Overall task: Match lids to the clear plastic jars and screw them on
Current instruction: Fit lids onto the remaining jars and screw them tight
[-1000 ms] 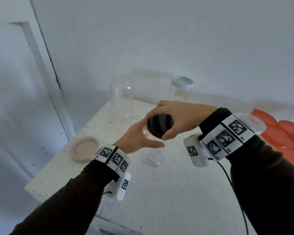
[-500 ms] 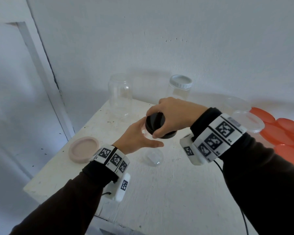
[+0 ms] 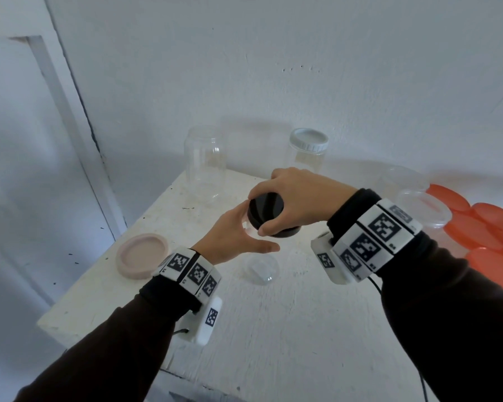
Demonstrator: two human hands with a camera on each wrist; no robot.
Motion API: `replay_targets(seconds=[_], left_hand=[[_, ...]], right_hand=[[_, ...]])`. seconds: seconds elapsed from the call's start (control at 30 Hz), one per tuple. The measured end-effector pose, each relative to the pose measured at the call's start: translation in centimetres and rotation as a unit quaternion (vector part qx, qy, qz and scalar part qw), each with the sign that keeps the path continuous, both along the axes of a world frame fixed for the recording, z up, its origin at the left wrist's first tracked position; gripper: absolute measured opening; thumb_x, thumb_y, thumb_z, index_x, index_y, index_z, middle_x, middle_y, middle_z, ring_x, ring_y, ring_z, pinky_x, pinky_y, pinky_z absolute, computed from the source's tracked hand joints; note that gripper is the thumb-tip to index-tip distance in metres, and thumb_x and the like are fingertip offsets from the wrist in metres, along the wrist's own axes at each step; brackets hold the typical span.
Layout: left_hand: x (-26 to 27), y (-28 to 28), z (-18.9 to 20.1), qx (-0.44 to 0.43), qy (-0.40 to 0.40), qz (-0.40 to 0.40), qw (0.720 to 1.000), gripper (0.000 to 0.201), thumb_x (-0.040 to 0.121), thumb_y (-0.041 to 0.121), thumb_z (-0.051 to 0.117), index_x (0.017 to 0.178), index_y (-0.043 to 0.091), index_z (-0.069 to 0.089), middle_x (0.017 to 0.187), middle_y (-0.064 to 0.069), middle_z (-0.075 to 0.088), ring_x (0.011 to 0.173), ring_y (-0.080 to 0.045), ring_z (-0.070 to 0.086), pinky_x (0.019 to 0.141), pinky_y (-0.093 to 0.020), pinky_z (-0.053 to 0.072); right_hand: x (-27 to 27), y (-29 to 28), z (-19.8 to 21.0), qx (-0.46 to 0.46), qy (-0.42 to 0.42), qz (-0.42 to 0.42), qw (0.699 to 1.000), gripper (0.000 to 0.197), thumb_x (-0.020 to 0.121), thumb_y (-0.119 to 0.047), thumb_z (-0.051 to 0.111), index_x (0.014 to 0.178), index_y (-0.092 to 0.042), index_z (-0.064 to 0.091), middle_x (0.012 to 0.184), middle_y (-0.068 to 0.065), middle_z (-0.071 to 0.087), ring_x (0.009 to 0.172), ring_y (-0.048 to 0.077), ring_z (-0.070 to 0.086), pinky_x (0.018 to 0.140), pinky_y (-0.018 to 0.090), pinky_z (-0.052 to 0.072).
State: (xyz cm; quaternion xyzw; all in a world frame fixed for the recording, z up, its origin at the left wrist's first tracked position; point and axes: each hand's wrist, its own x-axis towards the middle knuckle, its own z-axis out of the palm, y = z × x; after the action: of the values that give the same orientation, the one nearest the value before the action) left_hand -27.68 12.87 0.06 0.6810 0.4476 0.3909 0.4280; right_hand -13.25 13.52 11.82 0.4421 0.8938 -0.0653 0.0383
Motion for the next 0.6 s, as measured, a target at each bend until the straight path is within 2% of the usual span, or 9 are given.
replay_targets(seconds=[0.1, 0.2, 0.27, 0.33, 0.47, 0.6], left_hand=[[-0.1, 0.0, 0.0, -0.006, -0.004, -0.003, 1.0, 0.067, 0.058, 0.028, 0.085, 0.113, 0.04, 0.049, 0.113, 0.015, 0.063, 0.109, 0.004, 0.054, 0.091, -0.019, 0.041], [-0.2, 0.0, 0.3, -0.008, 0.003, -0.007, 1.0, 0.063, 0.06, 0.022, 0.086, 0.107, 0.043, 0.049, 0.108, 0.017, 0.063, 0.105, 0.009, 0.054, 0.087, -0.013, 0.041], [-0.2, 0.1, 0.4, -0.005, 0.011, -0.013, 1.0, 0.062, 0.062, 0.019, 0.085, 0.106, 0.044, 0.049, 0.106, 0.02, 0.062, 0.103, 0.013, 0.053, 0.085, -0.008, 0.041], [-0.3, 0.0, 0.4, -0.008, 0.009, -0.018, 1.0, 0.063, 0.063, 0.019, 0.084, 0.109, 0.043, 0.048, 0.108, 0.02, 0.062, 0.105, 0.013, 0.052, 0.087, -0.008, 0.04], [-0.1, -0.2, 0.1, -0.009, -0.012, -0.003, 1.0, 0.066, 0.062, 0.019, 0.085, 0.116, 0.035, 0.051, 0.112, 0.016, 0.062, 0.109, 0.005, 0.054, 0.093, -0.017, 0.041], [0.2, -0.7, 0.2, -0.008, -0.015, 0.015, 1.0, 0.064, 0.062, 0.018, 0.085, 0.115, 0.034, 0.051, 0.11, 0.016, 0.063, 0.106, 0.006, 0.054, 0.088, -0.016, 0.041]], right_hand=[[0.1, -0.1, 0.1, 0.015, -0.007, 0.004, 1.0, 0.064, 0.072, -0.057, 0.067, 0.128, -0.033, 0.049, 0.103, -0.008, 0.046, 0.094, 0.011, 0.046, 0.077, 0.023, 0.04], [0.5, 0.1, 0.5, -0.04, -0.034, 0.019, 0.998, 0.07, 0.073, -0.056, 0.067, 0.134, -0.037, 0.041, 0.116, -0.006, 0.044, 0.106, 0.014, 0.046, 0.089, 0.028, 0.043], [0.7, 0.2, 0.5, -0.066, -0.026, 0.025, 0.997, 0.068, 0.073, -0.052, 0.069, 0.134, -0.04, 0.041, 0.12, -0.006, 0.042, 0.108, 0.014, 0.045, 0.093, 0.03, 0.044], [0.7, 0.1, 0.1, -0.048, 0.003, 0.023, 0.999, 0.061, 0.074, -0.049, 0.069, 0.129, -0.041, 0.046, 0.113, -0.004, 0.045, 0.103, 0.014, 0.048, 0.089, 0.032, 0.046], [0.8, 0.0, -0.7, -0.001, 0.026, 0.025, 0.999, 0.057, 0.073, -0.054, 0.067, 0.126, -0.042, 0.05, 0.105, -0.004, 0.049, 0.095, 0.013, 0.05, 0.082, 0.028, 0.047], [1.1, -0.1, -1.0, 0.016, 0.025, 0.026, 0.999, 0.059, 0.075, -0.056, 0.064, 0.13, -0.042, 0.047, 0.106, -0.003, 0.048, 0.094, 0.014, 0.05, 0.079, 0.026, 0.045]])
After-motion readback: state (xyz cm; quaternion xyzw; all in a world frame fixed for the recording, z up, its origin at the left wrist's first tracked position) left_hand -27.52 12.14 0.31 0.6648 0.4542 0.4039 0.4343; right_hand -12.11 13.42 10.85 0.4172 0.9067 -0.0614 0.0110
